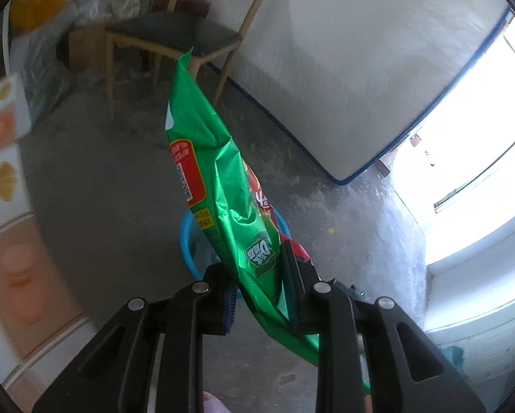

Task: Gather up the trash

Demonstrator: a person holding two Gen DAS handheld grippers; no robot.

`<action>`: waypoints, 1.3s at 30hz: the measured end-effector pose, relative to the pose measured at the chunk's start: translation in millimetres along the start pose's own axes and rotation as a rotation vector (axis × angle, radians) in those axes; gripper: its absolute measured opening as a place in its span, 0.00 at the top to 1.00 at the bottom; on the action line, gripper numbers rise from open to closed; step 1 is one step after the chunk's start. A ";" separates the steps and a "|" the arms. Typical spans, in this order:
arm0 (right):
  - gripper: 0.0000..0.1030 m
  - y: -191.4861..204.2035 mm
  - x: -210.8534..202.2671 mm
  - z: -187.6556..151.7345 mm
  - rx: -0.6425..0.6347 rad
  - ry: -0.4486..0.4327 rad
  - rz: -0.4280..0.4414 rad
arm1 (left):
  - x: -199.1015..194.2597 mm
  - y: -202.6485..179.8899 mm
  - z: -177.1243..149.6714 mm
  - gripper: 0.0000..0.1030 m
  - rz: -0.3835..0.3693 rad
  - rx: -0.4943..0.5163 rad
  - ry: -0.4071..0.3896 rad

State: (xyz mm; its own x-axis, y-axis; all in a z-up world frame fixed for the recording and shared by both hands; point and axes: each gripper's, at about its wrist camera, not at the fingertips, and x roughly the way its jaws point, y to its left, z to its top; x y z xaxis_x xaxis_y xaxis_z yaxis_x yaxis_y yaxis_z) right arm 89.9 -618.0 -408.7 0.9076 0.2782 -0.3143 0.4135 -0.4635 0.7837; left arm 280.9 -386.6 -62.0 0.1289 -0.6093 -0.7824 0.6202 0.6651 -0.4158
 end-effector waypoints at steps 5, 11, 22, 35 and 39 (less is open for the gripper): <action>0.51 1.8 -1.6 3.1 0.002 -0.006 0.032 | 66.9 -9.1 20.4 0.78 -0.064 -0.126 0.124; 0.52 -10.4 -9.3 9.5 0.044 -0.048 0.075 | 178.2 24.5 7.2 0.43 0.046 -0.325 0.369; 0.52 -14.1 -5.6 9.0 0.036 -0.043 0.050 | 126.9 43.4 3.7 0.43 0.052 -0.378 0.336; 0.49 -16.5 -23.3 -13.7 -0.065 -0.104 -0.136 | -28.4 4.0 -7.7 0.43 -0.010 -0.147 0.088; 0.49 -8.3 -37.1 -35.8 -0.149 -0.100 -0.190 | -81.3 2.7 -33.0 0.43 -0.011 -0.065 -0.007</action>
State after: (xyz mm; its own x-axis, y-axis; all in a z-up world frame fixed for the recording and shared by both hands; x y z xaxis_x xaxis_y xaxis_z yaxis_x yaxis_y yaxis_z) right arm 50.2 -594.4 -384.4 0.8207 0.2606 -0.5085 0.5683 -0.2799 0.7737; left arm 246.5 -321.0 -14.8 0.1281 -0.6200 -0.7741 0.5703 0.6846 -0.4540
